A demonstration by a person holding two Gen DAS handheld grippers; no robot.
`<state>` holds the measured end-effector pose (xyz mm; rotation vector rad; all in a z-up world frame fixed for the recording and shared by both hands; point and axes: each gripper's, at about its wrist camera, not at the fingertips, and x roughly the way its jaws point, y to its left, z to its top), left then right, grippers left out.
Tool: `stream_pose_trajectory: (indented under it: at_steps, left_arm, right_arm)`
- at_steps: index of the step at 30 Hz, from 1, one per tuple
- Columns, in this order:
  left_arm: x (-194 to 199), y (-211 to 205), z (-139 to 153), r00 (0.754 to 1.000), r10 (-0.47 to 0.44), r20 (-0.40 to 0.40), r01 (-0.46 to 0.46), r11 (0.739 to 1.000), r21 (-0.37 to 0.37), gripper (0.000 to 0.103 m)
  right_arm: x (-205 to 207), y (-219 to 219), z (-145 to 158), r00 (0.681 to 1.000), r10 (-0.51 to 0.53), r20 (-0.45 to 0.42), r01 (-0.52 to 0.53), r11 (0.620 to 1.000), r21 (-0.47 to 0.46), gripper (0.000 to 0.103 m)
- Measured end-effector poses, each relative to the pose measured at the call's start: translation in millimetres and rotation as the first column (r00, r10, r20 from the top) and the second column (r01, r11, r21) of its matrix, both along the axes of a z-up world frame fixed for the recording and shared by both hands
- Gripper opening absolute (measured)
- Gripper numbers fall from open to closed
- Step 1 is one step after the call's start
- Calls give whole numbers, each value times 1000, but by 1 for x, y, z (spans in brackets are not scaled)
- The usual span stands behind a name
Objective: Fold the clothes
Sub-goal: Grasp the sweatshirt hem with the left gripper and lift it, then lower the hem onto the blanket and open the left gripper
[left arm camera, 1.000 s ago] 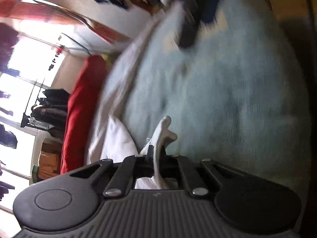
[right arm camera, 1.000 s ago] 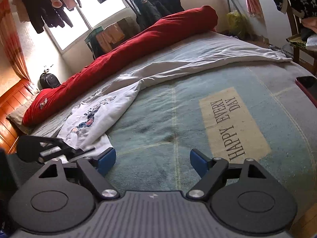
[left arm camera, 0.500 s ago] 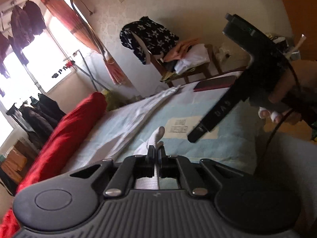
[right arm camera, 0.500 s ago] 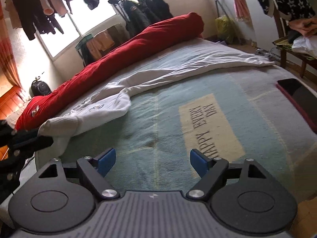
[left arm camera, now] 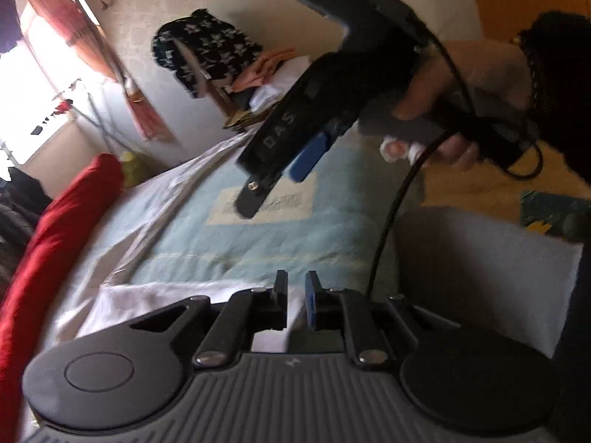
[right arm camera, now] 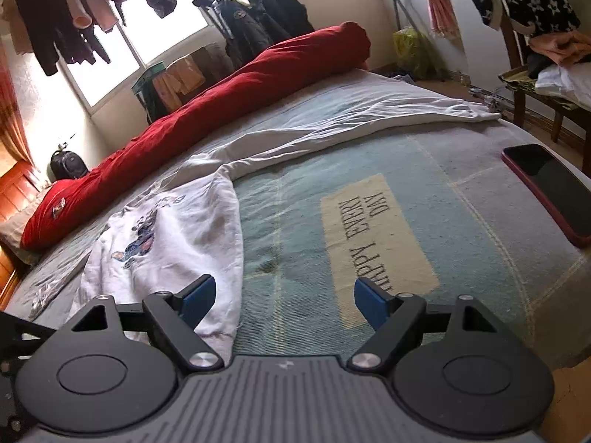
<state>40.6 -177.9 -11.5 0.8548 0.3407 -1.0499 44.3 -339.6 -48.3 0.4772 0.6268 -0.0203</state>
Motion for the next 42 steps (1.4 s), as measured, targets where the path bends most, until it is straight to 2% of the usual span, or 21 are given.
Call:
stream_pose_trajectory:
  at_steps: [3,5,6,8,10,12,17,22,25,27,31,34,38,42]
  left_arm:
    - [3,34,3,993,116,19,-116,993,16,15]
    - [5,57,5,981,192,32,-193,981,26,21]
    - [6,69,6,972,230,39,-231,972,30,29]
    - [8,92,8,951,304,54,-306,951,38,37]
    - [10,113,9,927,367,75,-371,927,53,40]
    - [7,129,2,914,386,123,-399,911,105,43]
    - [-5,139,-37,898,331,291,-405,879,251,46]
    - [5,131,-65,902,273,335,-376,878,295,46]
    - [15,129,-68,896,263,358,-373,883,285,46]
    - [25,133,-59,893,301,334,-393,883,256,46]
    - [45,151,-36,862,426,275,-478,864,161,48]
    - [51,160,-30,855,454,250,-498,854,149,54]
    - [36,159,-42,889,358,284,-425,878,222,57]
    - [25,149,-59,893,293,341,-388,885,257,57]
  right_arm:
    - [2,9,4,999,31,9,-31,1000,3,86]
    - [3,17,7,998,56,14,-56,998,-8,86]
    - [4,21,8,998,67,16,-67,998,-13,86]
    - [6,28,10,996,86,18,-86,996,-21,86]
    - [8,35,12,995,102,17,-101,995,-25,86]
    - [11,41,12,993,118,15,-117,993,-29,86]
    - [15,61,17,986,167,12,-166,985,-53,86]
    - [12,77,25,978,208,10,-206,973,-101,87]
    - [11,82,29,975,220,7,-218,968,-121,87]
    - [10,84,31,976,219,4,-217,967,-133,87]
    - [9,87,33,973,229,1,-226,963,-147,88]
    - [10,94,35,965,261,-7,-258,950,-178,89]
    - [10,114,38,934,356,-32,-352,899,-259,89]
    - [11,138,39,885,462,-62,-456,832,-316,89]
